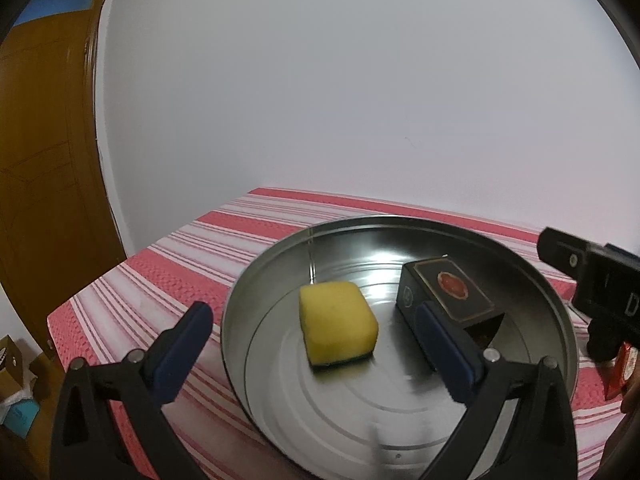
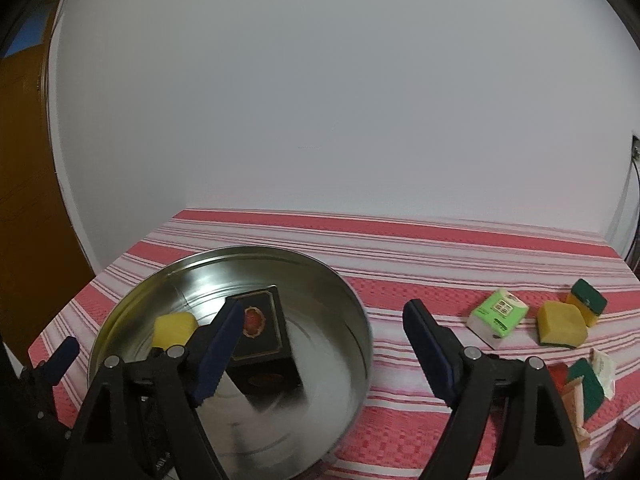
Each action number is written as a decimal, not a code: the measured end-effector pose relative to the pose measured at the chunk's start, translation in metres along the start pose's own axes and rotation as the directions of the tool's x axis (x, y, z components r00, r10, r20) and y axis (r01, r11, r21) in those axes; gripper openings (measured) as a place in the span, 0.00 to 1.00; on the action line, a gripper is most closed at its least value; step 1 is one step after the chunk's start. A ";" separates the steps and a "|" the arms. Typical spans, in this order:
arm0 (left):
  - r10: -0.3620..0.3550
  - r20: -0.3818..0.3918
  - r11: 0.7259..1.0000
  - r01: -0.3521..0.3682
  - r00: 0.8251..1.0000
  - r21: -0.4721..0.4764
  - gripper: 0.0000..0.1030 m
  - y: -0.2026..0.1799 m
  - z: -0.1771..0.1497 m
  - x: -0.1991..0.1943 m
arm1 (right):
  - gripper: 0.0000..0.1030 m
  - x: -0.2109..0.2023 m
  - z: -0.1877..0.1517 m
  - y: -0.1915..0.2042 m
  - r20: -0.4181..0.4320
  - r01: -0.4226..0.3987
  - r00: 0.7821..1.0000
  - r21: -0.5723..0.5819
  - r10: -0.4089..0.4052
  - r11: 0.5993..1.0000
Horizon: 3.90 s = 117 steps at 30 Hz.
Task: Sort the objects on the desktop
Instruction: 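Withdraw both grippers from the tin toward the remaining objects, then grasp the red snack packet with the left gripper while the right grasps the blue ball, then carry the red packet and blue ball over the tin and release both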
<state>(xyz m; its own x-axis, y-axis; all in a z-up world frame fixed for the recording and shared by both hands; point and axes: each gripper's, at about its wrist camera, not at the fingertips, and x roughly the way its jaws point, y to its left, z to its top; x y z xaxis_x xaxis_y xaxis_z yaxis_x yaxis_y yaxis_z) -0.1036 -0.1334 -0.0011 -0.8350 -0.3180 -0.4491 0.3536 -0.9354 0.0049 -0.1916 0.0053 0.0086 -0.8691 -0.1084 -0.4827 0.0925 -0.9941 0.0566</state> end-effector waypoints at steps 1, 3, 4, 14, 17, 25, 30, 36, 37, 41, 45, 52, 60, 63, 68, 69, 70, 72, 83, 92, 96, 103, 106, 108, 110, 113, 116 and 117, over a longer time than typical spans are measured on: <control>-0.001 -0.001 1.000 0.001 1.000 -0.003 0.99 0.000 0.000 -0.001 | 0.81 0.001 -0.001 -0.001 -0.002 0.005 1.000 0.001 -0.005 1.000; -0.007 -0.005 1.000 0.007 1.000 -0.006 0.99 0.000 0.000 -0.002 | 0.81 0.002 -0.003 -0.003 -0.002 0.022 1.000 0.004 -0.022 1.000; -0.010 -0.005 1.000 0.010 1.000 -0.005 0.99 -0.001 -0.001 -0.004 | 0.81 0.002 -0.004 -0.004 -0.003 0.029 1.000 0.005 -0.029 1.000; -0.072 0.000 0.997 0.072 0.997 0.035 0.99 -0.019 -0.006 -0.018 | 0.81 -0.008 -0.012 -0.025 -0.002 0.070 0.998 0.023 -0.070 0.997; -0.108 0.003 0.993 0.108 0.994 0.054 0.99 -0.027 -0.009 -0.025 | 0.81 -0.012 -0.015 -0.031 0.001 0.087 0.996 0.027 -0.087 0.996; -0.183 0.024 0.976 0.179 0.983 0.128 0.99 -0.056 -0.014 -0.041 | 0.81 -0.036 -0.025 -0.055 0.040 0.170 0.984 0.049 -0.172 0.984; -0.232 0.022 0.959 0.225 0.973 0.170 0.99 -0.076 -0.018 -0.052 | 0.81 -0.052 -0.033 -0.076 0.054 0.218 0.974 0.070 -0.222 0.973; -0.318 -0.003 0.928 0.312 0.948 0.204 0.99 -0.102 -0.024 -0.065 | 0.81 -0.075 -0.046 -0.105 0.067 0.292 0.952 0.096 -0.298 0.952; -0.333 -0.009 0.921 0.327 0.943 0.209 0.99 -0.106 -0.026 -0.068 | 0.81 -0.077 -0.048 -0.110 0.065 0.301 0.949 0.101 -0.308 0.948; -0.401 -0.034 0.886 0.397 0.916 0.238 0.99 -0.128 -0.032 -0.078 | 0.81 -0.091 -0.064 -0.136 0.048 0.352 0.932 0.121 -0.360 0.928; -0.464 -0.083 0.845 0.469 0.882 0.258 0.99 -0.148 -0.038 -0.087 | 0.81 -0.107 -0.082 -0.162 0.038 0.400 0.912 0.140 -0.409 0.906; -0.509 -0.164 0.804 0.535 0.845 0.261 0.99 -0.174 -0.049 -0.089 | 0.81 -0.137 -0.115 -0.204 0.034 0.447 0.886 0.204 -0.462 0.871; -0.518 -0.222 0.779 0.563 0.826 0.276 0.99 -0.198 -0.061 -0.087 | 0.81 -0.151 -0.155 -0.240 -0.026 0.401 0.912 0.268 -0.409 0.876; -0.522 -0.254 0.777 0.577 0.814 0.253 0.99 -0.203 -0.063 -0.083 | 0.81 -0.148 -0.163 -0.247 -0.041 0.358 0.931 0.310 -0.364 0.881; -0.501 -0.262 0.787 0.560 0.825 0.258 0.99 -0.207 -0.065 -0.079 | 0.81 -0.139 -0.165 -0.246 -0.039 0.280 0.958 0.336 -0.283 0.900; -0.499 -0.262 0.789 0.558 0.826 0.256 0.99 -0.207 -0.064 -0.078 | 0.81 -0.136 -0.165 -0.245 -0.043 0.267 0.962 0.337 -0.269 0.903; -0.497 -0.263 0.792 0.556 0.827 0.251 0.99 -0.207 -0.064 -0.077 | 0.81 -0.134 -0.166 -0.243 -0.044 0.255 0.966 0.339 -0.256 0.905; -0.492 -0.267 0.797 0.552 0.829 0.246 0.99 -0.207 -0.064 -0.075 | 0.81 -0.127 -0.167 -0.239 -0.049 0.232 0.972 0.334 -0.229 0.913; -0.474 -0.280 0.813 0.537 0.835 0.225 0.99 -0.208 -0.062 -0.067 | 0.50 -0.120 -0.168 -0.235 -0.047 0.252 0.967 0.267 -0.249 0.930; -0.501 -0.274 0.810 0.557 0.821 0.186 0.99 -0.212 -0.055 -0.060 | 0.49 -0.145 -0.161 -0.230 0.007 0.203 0.977 0.265 -0.212 0.943; -0.505 -0.251 0.821 0.549 0.826 0.157 0.94 -0.227 -0.045 -0.051 | 0.49 -0.154 -0.149 -0.221 0.066 0.213 0.970 0.227 -0.233 0.950; -0.501 -0.409 0.813 0.576 0.763 0.079 0.86 -0.259 -0.049 -0.020 | 0.49 -0.154 -0.151 -0.222 0.059 0.217 0.970 0.224 -0.236 0.950; -0.452 -0.460 0.830 0.549 0.764 0.095 0.80 -0.271 -0.055 -0.012 | 0.49 -0.155 -0.152 -0.227 0.054 0.224 0.969 0.233 -0.243 0.946; -0.439 -0.467 0.837 0.538 0.768 0.099 0.70 -0.273 -0.055 -0.010 | 0.49 -0.155 -0.153 -0.229 0.048 0.228 0.968 0.238 -0.245 0.944; -0.455 -0.464 0.833 0.547 0.760 0.080 0.61 -0.270 -0.055 -0.010 | 0.49 -0.154 -0.154 -0.231 0.040 0.229 0.968 0.243 -0.246 0.942; -0.487 -0.459 0.824 0.565 0.744 0.041 0.47 -0.260 -0.056 -0.011 | 0.49 -0.152 -0.155 -0.233 0.029 0.238 0.967 0.248 -0.252 0.939; -0.518 -0.461 0.806 0.592 0.720 0.018 0.34 -0.251 -0.057 -0.013 | 0.49 -0.152 -0.155 -0.235 0.023 0.244 0.966 0.262 -0.259 0.934; -0.534 -0.458 0.798 0.602 0.711 0.004 0.34 -0.246 -0.058 -0.015 | 0.49 -0.152 -0.155 -0.235 0.023 0.246 0.965 0.263 -0.261 0.933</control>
<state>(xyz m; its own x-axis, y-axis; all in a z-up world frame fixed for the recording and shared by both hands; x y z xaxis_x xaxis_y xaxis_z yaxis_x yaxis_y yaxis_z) -0.1543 0.1107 -0.0472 -0.5889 0.3444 -0.7311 -0.2224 -0.9388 -0.2630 -0.0058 0.2551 -0.0665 -0.8740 0.1548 -0.4606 -0.2554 -0.9528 0.1644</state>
